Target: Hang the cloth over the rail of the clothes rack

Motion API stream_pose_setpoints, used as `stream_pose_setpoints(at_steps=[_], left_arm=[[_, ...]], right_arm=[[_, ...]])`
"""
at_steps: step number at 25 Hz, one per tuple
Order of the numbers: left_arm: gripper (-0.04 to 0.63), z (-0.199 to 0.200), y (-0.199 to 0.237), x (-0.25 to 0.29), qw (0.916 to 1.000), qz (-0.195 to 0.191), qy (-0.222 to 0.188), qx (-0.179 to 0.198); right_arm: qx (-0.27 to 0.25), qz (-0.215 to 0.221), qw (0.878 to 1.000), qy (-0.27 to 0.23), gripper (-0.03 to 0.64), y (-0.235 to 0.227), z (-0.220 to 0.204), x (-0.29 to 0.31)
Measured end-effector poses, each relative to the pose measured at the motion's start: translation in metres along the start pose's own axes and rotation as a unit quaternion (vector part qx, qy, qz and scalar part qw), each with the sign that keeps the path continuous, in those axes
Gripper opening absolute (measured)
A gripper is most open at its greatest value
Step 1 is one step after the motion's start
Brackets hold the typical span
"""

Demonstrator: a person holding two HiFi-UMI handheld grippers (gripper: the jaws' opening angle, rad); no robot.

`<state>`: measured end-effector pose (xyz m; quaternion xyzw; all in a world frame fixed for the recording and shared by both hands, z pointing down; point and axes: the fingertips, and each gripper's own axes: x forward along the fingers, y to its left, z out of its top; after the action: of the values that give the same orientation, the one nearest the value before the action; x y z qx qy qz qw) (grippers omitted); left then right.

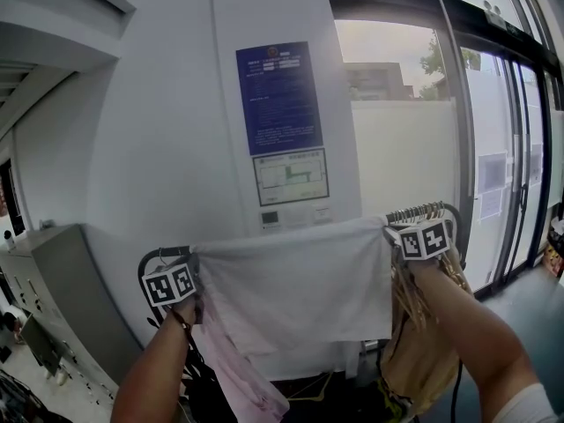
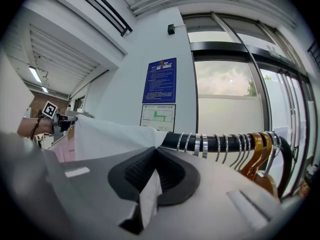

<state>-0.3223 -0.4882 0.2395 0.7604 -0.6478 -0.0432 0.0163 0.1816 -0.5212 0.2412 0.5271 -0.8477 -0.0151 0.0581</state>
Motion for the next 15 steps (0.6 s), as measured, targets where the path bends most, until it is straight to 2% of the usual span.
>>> stream_pose_setpoints(at_steps=[4,9,12,15], left_arm=[[0.008,0.013,0.0,-0.002,1.0,-0.002,-0.002,0.002],[0.011,0.016,0.002,-0.006,0.9996,-0.004,-0.018,-0.022],[0.074,0.019,0.01,-0.012,0.999,0.012,-0.037,-0.021],[0.091,0.024,0.01,-0.014,0.9987,0.016,-0.046,-0.012]], right_arm=[[0.009,-0.004,1.0,0.006,0.005,0.002,-0.003,-0.003],[0.016,-0.005,1.0,0.004,0.027,0.003,-0.008,-0.007],[0.011,-0.018,1.0,-0.011,0.077,-0.001,-0.004,-0.015],[0.001,-0.035,0.999,-0.028,0.082,-0.004,0.005,-0.023]])
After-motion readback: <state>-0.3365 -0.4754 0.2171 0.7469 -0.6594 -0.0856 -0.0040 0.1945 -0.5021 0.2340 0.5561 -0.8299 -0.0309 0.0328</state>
